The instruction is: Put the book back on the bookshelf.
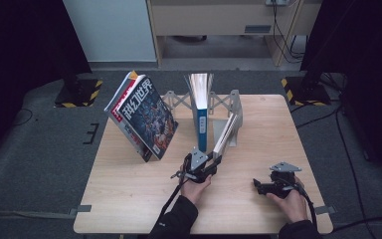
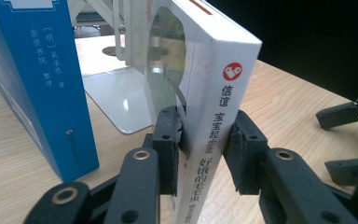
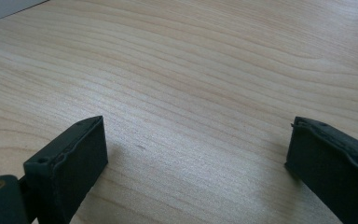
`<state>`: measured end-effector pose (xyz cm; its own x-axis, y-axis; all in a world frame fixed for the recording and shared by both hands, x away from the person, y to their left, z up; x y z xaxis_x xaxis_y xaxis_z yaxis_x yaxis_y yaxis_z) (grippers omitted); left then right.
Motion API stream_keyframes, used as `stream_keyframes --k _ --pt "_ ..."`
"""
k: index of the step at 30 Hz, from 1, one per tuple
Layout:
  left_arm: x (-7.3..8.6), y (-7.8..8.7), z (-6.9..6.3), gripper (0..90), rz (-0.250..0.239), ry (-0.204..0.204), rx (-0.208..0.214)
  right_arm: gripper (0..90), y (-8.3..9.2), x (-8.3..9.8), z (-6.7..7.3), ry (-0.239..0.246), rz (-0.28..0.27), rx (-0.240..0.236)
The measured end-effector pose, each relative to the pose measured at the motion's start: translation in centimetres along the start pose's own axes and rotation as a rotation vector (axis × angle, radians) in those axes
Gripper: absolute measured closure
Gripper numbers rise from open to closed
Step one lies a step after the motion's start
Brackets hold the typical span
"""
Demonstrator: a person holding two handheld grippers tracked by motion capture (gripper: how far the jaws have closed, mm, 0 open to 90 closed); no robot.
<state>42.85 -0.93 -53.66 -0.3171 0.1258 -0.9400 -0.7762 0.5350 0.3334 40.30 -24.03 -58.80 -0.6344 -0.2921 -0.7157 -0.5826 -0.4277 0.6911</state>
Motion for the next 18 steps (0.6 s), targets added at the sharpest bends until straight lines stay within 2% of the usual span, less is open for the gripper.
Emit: stream_keyframes --k 4,12,16,18 --pt "-0.1 -0.3 -0.3 68.6 0.001 0.020 0.009 5.2 0.0 0.0 0.0 -0.001 0.001 0.001" --pt "-0.8 -2.2 -1.1 65.1 -0.004 0.041 0.033 5.0 0.0 0.0 0.0 -0.002 0.002 0.000" --pt "-0.7 -2.7 -1.4 62.5 -0.012 0.043 0.064 5.0 0.0 0.0 0.0 -0.002 0.002 0.000" --pt "-0.5 -2.6 -1.6 61.6 -0.002 0.020 0.077 5.0 0.0 0.0 0.0 -0.002 0.002 0.000"
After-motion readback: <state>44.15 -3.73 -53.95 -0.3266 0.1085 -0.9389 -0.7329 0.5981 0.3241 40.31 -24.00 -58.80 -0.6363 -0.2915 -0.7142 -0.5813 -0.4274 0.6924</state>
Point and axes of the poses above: each handheld gripper's, and its own axes: y roughly backward along the jaws, x roughly out of its underside, z roughly to its left, the point moved 7 cm from there along -y, roughly forward along the jaws, and after that the axes turned 8 degrees about -x, right-handed, at the moved point
